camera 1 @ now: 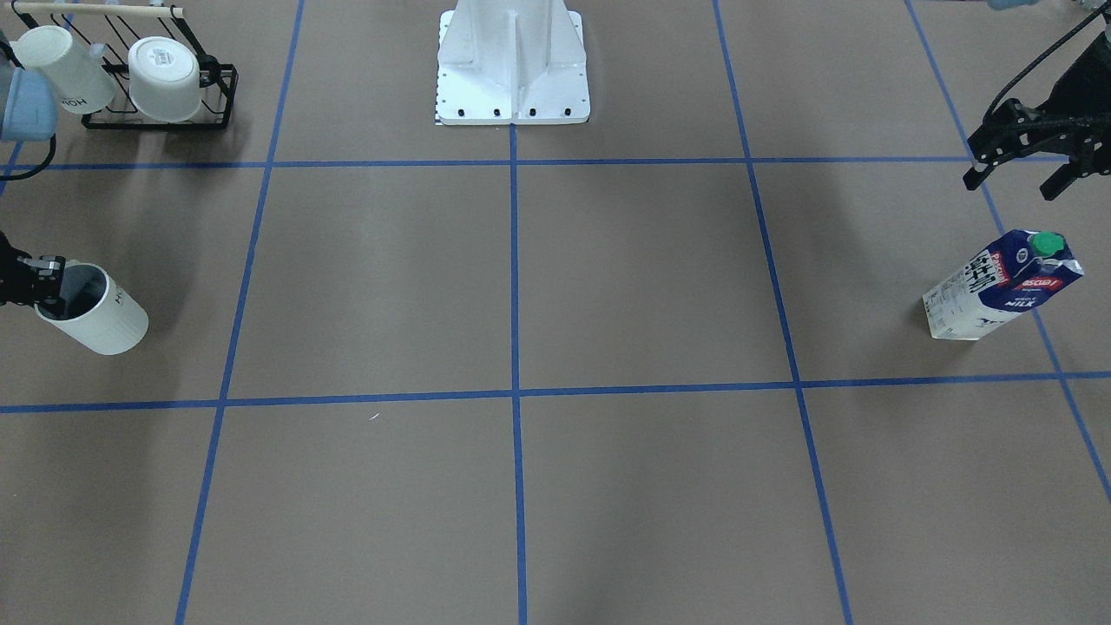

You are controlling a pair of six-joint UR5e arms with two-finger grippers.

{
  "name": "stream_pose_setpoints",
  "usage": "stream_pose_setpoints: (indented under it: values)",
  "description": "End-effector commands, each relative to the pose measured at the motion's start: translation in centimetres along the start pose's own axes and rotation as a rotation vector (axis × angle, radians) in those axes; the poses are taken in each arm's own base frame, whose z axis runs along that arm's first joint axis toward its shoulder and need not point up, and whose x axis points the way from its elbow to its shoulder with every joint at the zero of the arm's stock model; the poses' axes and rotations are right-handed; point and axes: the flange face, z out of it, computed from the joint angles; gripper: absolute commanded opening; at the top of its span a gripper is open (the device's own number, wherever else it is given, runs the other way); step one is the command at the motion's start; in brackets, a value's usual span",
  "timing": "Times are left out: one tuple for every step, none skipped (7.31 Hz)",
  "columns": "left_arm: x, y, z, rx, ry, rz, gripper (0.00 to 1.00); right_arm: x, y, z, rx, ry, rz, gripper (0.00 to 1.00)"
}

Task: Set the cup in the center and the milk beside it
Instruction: 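Carry the white mug with the right gripper to the table center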

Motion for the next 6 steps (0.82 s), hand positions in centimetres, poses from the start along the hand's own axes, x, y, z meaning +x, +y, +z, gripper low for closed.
stream_pose_setpoints:
  values:
    - [-0.1, 0.0, 0.1, -0.003, -0.001, -0.003, 0.98, -18.7, 0.4, 0.1, 0.039, -0.081, 0.111, 0.00]
    - [-0.2, -0.1, 0.3, -0.005, -0.002, -0.006, 0.98, -29.7, -1.0, 1.0, 0.088, -0.104, 0.186, 0.00]
    - [-0.3, -0.1, 0.4, -0.007, -0.003, -0.010, 0.98, -38.9, -4.3, 0.9, 0.065, -0.115, 0.309, 0.00]
    - [-0.4, -0.1, 0.4, -0.007, -0.004, -0.012, 0.98, -43.4, -6.0, 1.6, 0.067, -0.112, 0.317, 0.00]
    - [-0.5, -0.1, 0.5, -0.010, -0.005, -0.013, 0.98, -44.3, -7.3, 2.0, 0.077, -0.100, 0.334, 0.00]
    - [-0.4, -0.1, 0.3, -0.007, -0.004, -0.012, 0.98, -44.2, -7.9, 3.0, 0.095, -0.092, 0.336, 0.00]
